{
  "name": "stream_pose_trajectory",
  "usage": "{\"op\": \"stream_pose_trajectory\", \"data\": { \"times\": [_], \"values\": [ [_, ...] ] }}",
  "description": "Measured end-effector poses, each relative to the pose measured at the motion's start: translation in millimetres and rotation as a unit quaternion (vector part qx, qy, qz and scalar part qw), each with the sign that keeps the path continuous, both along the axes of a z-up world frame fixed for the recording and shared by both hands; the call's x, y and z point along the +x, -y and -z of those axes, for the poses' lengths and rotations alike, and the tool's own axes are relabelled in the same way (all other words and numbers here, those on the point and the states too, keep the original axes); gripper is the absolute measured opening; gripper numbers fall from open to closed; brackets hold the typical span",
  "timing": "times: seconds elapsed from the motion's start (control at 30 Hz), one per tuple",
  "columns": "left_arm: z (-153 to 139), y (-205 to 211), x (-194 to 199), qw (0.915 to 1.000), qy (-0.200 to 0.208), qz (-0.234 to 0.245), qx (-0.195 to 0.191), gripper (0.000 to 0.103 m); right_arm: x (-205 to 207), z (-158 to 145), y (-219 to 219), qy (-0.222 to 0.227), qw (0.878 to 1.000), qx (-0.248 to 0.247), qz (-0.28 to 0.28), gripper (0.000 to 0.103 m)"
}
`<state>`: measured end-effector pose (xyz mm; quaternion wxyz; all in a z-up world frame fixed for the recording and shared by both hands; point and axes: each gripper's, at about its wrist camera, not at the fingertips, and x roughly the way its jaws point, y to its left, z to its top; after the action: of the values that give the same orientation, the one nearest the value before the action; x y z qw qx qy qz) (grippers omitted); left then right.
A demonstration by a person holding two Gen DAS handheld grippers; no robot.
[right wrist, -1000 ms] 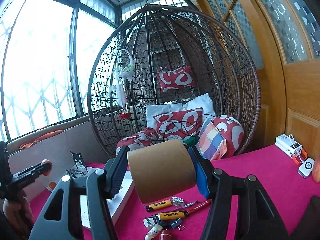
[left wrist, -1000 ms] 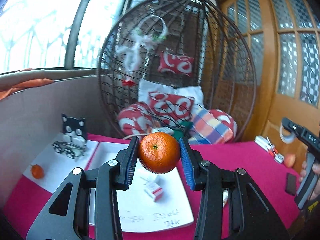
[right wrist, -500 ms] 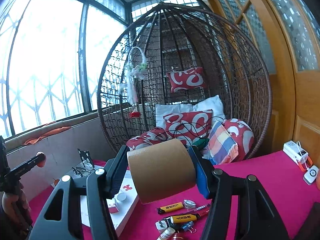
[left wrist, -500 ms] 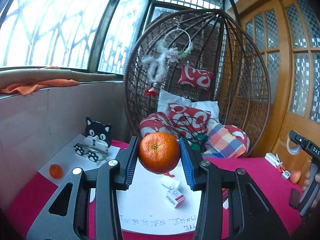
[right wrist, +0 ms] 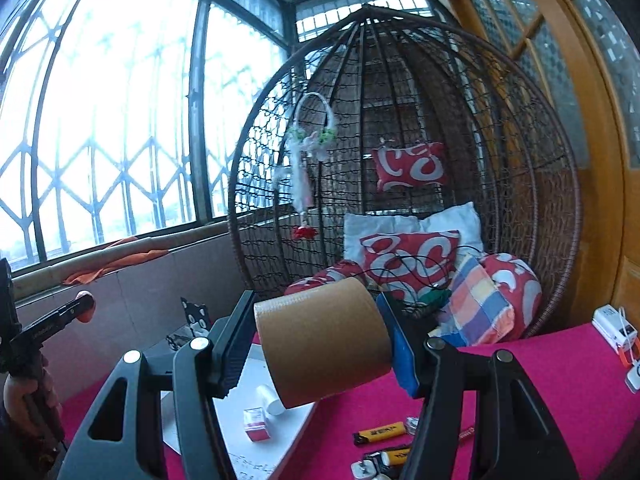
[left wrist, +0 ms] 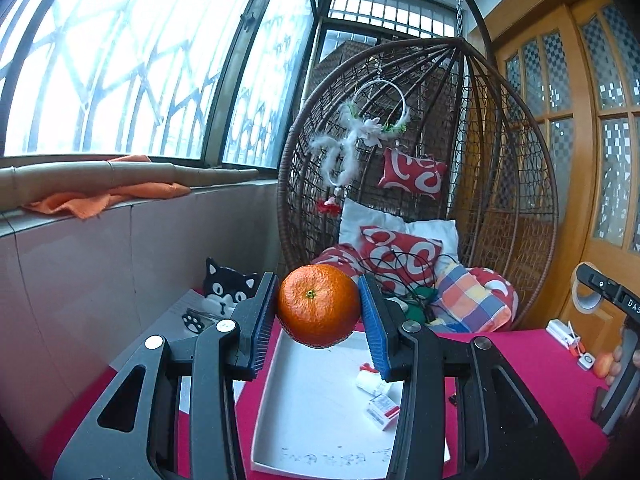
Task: Organize rigid objects
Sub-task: 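Carry the tangerine and tape roll over the white tray with both tools, then open the left tool to drop the tangerine while the right tool releases the tape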
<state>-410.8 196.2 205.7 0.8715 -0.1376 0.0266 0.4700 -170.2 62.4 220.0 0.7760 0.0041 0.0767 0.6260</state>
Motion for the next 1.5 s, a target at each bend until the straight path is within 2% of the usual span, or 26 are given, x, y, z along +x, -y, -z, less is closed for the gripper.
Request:
{"op": "stream_pose_trajectory", "data": {
  "times": [0.3,0.47,0.63,0.8,0.87,1.03,1.17,1.33,1.5],
  "values": [
    [-3,-18,9,0.9997,-0.023,0.006,-0.004,0.040,-22,-8,-35,0.004,0.998,-0.013,-0.053,0.060],
    [12,-49,28,0.9981,-0.034,0.025,-0.044,0.040,-35,-2,-66,-0.015,0.995,-0.037,-0.089,0.060],
    [48,-81,57,0.9924,-0.077,0.035,-0.090,0.040,-45,26,-99,-0.048,0.988,-0.078,-0.125,0.060],
    [103,-108,87,0.9774,-0.118,0.052,-0.167,0.040,-63,78,-127,-0.046,0.978,-0.145,-0.142,0.060],
    [116,-112,95,0.9736,-0.130,0.054,-0.180,0.040,-68,100,-135,-0.055,0.971,-0.177,-0.149,0.060],
    [132,-122,107,0.9669,-0.148,0.059,-0.199,0.040,-73,138,-152,-0.071,0.956,-0.233,-0.162,0.060],
    [138,-130,112,0.9620,-0.164,0.057,-0.211,0.040,-81,159,-160,-0.051,0.950,-0.262,-0.160,0.060],
    [146,-130,124,0.9567,-0.186,0.072,-0.212,0.040,-90,175,-165,-0.027,0.948,-0.279,-0.149,0.061],
    [148,-131,133,0.9546,-0.198,0.071,-0.211,0.040,-87,171,-162,0.006,0.956,-0.265,-0.124,0.062]
  ]
}}
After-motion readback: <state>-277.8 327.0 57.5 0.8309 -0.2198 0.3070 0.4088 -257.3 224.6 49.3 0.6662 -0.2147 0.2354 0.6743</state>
